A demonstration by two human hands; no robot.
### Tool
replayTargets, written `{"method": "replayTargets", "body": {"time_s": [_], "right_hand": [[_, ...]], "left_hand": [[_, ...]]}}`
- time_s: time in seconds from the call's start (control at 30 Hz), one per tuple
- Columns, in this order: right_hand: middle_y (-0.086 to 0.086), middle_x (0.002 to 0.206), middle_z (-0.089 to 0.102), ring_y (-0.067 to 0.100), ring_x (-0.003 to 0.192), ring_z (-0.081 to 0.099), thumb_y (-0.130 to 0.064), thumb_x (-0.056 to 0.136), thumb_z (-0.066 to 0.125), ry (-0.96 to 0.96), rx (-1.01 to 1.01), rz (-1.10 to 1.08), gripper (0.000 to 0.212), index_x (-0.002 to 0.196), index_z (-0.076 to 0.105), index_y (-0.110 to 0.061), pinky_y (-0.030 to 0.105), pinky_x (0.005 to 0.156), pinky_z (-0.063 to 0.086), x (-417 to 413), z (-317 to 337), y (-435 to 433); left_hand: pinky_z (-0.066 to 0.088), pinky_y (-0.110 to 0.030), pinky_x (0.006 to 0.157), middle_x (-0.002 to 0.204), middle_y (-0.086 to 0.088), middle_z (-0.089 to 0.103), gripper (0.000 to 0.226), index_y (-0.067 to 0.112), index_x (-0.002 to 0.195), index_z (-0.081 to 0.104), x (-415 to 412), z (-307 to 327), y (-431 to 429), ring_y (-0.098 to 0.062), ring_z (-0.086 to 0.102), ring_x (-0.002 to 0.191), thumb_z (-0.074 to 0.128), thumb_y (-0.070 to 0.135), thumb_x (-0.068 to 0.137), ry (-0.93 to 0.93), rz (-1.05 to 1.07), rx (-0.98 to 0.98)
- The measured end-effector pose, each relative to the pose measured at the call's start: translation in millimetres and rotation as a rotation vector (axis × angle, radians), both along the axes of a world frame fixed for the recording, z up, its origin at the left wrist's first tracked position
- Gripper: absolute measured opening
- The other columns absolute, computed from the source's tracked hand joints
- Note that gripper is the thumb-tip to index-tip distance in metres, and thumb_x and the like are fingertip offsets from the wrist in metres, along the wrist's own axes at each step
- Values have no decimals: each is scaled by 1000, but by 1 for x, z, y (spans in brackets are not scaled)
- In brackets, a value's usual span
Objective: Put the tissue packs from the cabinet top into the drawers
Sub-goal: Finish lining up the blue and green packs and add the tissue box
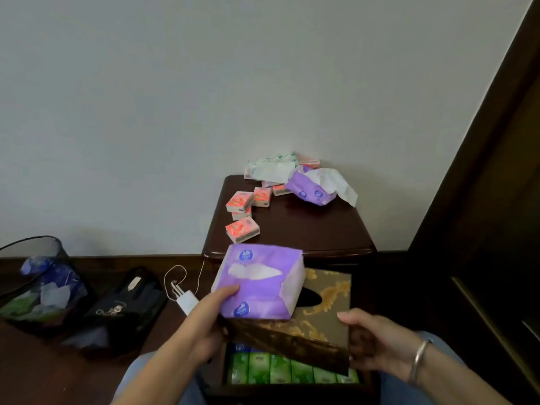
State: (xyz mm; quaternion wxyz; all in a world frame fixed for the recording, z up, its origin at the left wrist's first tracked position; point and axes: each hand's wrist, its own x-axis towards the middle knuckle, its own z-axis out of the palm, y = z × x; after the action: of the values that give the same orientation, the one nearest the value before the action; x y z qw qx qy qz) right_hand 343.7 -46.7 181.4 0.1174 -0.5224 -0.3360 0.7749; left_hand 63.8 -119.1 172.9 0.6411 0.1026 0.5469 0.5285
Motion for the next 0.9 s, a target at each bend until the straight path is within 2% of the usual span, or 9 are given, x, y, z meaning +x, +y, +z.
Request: {"method": "replayTargets", "body": {"time_s": [0.13,0.2,0.37,0.43,0.5,0.57,0.67,0.73,0.9], "right_hand": [[26,101,66,43,97,61,-17,50,84,-51,-209,-110,64,108,62,-1,49,67,57,4,-39,-14],[26,108,62,43,99,59,-18,45,86,-70,-231,-170,68,106,60,-3,52,76,56,-4,-55,-16],[22,101,65,37,98,60,-23,66,80,-66,-191,-327,38,94,63,-4,57,86,51,-55,-81,-17],[21,93,65,36,88,61,-23,70,78,-75,-194,-350,34,91,61,-2,54,79,54,-80,-89,-17],[19,83,64,32,75,61,-22,73,75,-67,-193,-381,30,91,61,-1,44,63,55,-103,-96,-19],[18,87,66,28,72,61,-22,75,73,-63,-189,-428,32,99,60,-5,36,54,53,-123,-103,-21],[19,111,65,29,85,62,-24,76,72,-58,-192,-536,46,115,57,-4,39,65,54,-140,-115,-17],[20,117,62,31,95,61,-25,75,73,-71,-204,-603,54,120,54,-3,44,75,54,-146,-122,-11],[18,119,60,31,93,61,-23,75,74,-57,-197,-685,59,125,49,-3,43,74,53,-170,-136,5]], "left_hand": [[53,-28,43,69,-14,73,16,4,99,62,-15,-38,-34,-24,67,50,58,9,85,-91,273,-27],[52,-26,48,63,-9,71,15,6,102,60,-31,-53,-44,-21,64,58,54,8,88,-100,431,-30],[54,-21,44,64,-4,71,11,14,98,57,-52,-81,-56,-14,66,59,48,11,93,-224,680,-16],[54,-21,46,60,-2,72,12,15,96,57,-55,-89,-55,-14,66,64,46,12,93,-263,724,5],[54,-20,47,60,-1,72,13,16,96,58,-55,-97,-51,-12,66,61,46,13,93,-275,746,12],[55,-20,50,65,0,73,13,17,98,59,-57,-105,-48,-11,66,64,47,14,93,-279,753,30],[57,-23,61,89,-2,75,21,17,112,59,-63,-113,-44,-13,68,78,48,17,94,-313,744,117],[58,-26,69,102,-3,73,26,17,118,59,-68,-116,-42,-12,72,80,48,19,94,-330,739,179],[59,-25,65,104,-2,74,24,18,115,61,-72,-115,-40,-11,72,82,47,21,96,-305,716,252]]}}
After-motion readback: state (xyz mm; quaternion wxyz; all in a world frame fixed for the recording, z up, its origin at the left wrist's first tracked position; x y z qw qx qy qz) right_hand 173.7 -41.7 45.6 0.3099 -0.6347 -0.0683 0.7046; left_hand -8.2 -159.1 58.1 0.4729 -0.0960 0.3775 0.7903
